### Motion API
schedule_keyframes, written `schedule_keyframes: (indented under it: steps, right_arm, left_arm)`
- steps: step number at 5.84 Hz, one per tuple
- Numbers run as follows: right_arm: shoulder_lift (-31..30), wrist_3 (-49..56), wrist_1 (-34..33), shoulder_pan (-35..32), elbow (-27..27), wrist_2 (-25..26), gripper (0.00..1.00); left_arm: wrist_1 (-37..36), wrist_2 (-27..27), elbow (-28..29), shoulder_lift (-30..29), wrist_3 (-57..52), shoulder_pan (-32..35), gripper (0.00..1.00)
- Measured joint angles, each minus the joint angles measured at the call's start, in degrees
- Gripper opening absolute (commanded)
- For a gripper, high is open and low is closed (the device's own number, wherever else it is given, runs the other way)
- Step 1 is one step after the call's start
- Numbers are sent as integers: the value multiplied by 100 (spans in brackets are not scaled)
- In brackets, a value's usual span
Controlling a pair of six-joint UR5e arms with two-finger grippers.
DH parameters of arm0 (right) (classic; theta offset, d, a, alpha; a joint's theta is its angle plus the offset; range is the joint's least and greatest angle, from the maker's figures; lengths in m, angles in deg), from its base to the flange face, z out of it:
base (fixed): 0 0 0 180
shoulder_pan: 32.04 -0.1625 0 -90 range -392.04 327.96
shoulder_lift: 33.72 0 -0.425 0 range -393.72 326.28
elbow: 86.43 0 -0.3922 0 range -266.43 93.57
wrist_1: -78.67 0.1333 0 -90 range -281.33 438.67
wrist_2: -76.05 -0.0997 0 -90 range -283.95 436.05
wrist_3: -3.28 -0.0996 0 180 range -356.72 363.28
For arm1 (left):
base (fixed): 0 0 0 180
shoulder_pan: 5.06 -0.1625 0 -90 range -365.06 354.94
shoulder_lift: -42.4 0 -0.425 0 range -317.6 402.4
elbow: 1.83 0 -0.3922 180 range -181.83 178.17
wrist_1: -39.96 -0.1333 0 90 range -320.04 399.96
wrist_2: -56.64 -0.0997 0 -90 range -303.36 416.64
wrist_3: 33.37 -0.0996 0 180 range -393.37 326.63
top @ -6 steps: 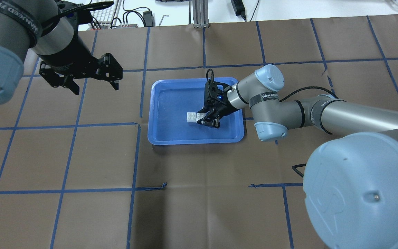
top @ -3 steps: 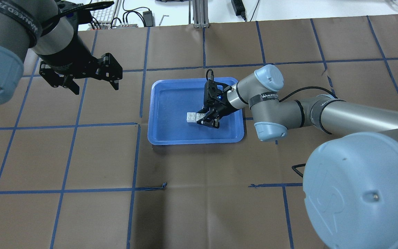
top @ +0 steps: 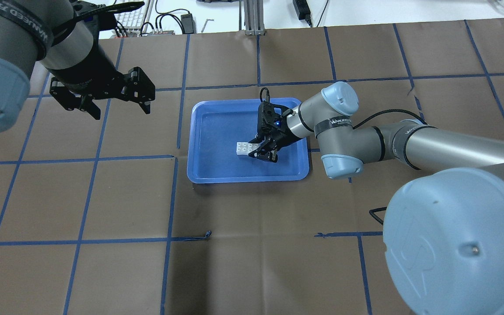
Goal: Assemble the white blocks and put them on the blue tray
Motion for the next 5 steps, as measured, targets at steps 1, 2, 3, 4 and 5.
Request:
schedule_keyframes:
  steps: [1,2,3,4,5]
  right_arm:
    - [0,17,-37,0,-1,4,26]
    - [4,6,-54,0,-1,14,26]
    - [21,-9,-67,0,1,44,26]
    - [52,-19,-88,-1,4,67,26]
    - [72,-23,-101,-1,5,72,26]
  left_arm:
    - [0,0,-1,0,0,0,99]
    - [0,0,-3,0,0,0,99]
    - [0,0,-3,0,0,0,99]
    - [0,0,-4,0,0,0,99]
    - [0,0,-4,0,0,0,99]
